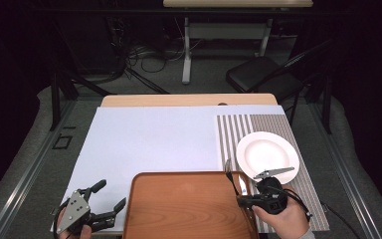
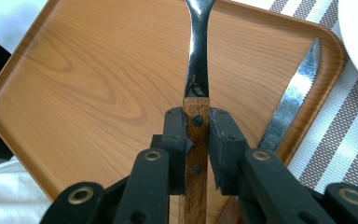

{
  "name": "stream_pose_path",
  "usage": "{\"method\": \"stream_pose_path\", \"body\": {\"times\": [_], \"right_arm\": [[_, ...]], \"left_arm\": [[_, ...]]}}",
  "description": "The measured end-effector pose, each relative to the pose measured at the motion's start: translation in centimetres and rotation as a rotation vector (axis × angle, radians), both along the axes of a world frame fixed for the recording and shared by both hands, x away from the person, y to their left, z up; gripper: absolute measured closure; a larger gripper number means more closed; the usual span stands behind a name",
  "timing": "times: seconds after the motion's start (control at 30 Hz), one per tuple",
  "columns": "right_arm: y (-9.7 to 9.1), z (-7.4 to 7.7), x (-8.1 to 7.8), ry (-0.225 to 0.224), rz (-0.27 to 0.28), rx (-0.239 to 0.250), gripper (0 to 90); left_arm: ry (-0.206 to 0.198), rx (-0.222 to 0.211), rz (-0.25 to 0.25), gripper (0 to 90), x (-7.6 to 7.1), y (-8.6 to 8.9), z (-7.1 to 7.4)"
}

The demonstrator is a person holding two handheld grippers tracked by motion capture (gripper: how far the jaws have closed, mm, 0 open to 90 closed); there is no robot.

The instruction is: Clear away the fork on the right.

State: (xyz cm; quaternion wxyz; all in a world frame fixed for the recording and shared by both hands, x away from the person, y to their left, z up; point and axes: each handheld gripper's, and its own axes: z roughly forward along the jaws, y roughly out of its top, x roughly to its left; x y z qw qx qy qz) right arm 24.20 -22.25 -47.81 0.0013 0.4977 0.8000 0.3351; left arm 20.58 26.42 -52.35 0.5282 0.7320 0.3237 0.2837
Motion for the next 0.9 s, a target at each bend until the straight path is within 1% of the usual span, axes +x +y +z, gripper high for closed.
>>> {"method": "stream_pose_path", "body": {"times": [0.27, 0.37, 0.43, 0.5, 0.6, 0.63, 0.67, 0.7, 0.73, 0.77, 0.83, 0.87, 0.9], "right_arm": [[0.4, -0.6, 0.0, 0.007, 0.002, -0.018, 77.9], [0.6, -0.9, 0.1, 0.018, 0.006, -0.03, 77.9], [0.7, -1.1, 0.2, 0.037, 0.006, -0.032, 77.9], [0.8, -1.4, 0.2, 0.041, 0.005, -0.034, 77.9], [1.1, -1.7, 0.2, 0.061, 0.012, -0.039, 77.9], [1.2, -1.9, 0.2, 0.058, 0.011, -0.038, 77.9], [1.2, -2.0, 0.3, 0.067, 0.017, -0.043, 77.9], [1.3, -2.2, 0.3, 0.073, 0.007, -0.045, 77.8], [1.3, -2.4, 0.5, 0.069, 0.013, -0.058, 77.9], [1.4, -2.6, 0.5, 0.078, 0.005, -0.06, 77.8], [1.3, -2.9, 0.7, 0.091, 0.007, -0.068, 77.9], [1.3, -3.1, 0.8, 0.09, 0.006, -0.053, 77.8], [1.3, -3.2, 0.8, 0.093, 0.003, -0.049, 77.8]], "left_arm": [[0.0, 0.0, -0.001, 15.2, 0.0, 0.0, 0.0], [0.0, 0.0, -0.001, 15.2, 0.0, 0.0, 0.0], [0.001, -0.001, -0.002, 15.3, 0.0, 0.0, 0.0], [0.001, -0.001, -0.002, 15.2, 0.0, 0.0, 0.0], [0.004, -0.002, -0.002, 15.2, 0.0, 0.0, 0.0], [0.004, -0.001, -0.004, 15.2, 0.0, 0.0, 0.0], [0.003, -0.002, -0.002, 15.2, 0.0, 0.0, 0.0], [0.005, -0.001, -0.003, 15.2, 0.0, 0.0, 0.0], [0.004, -0.002, -0.001, 15.2, 0.0, 0.0, 0.0], [0.005, -0.003, -0.001, 15.2, 0.0, 0.0, 0.0], [0.006, -0.003, -0.002, 15.2, 0.0, 0.0, 0.0], [0.006, -0.003, -0.002, 15.2, 0.0, 0.0, 0.0], [0.007, -0.002, -0.002, 15.2, 0.0, 0.0, 0.0]]}}
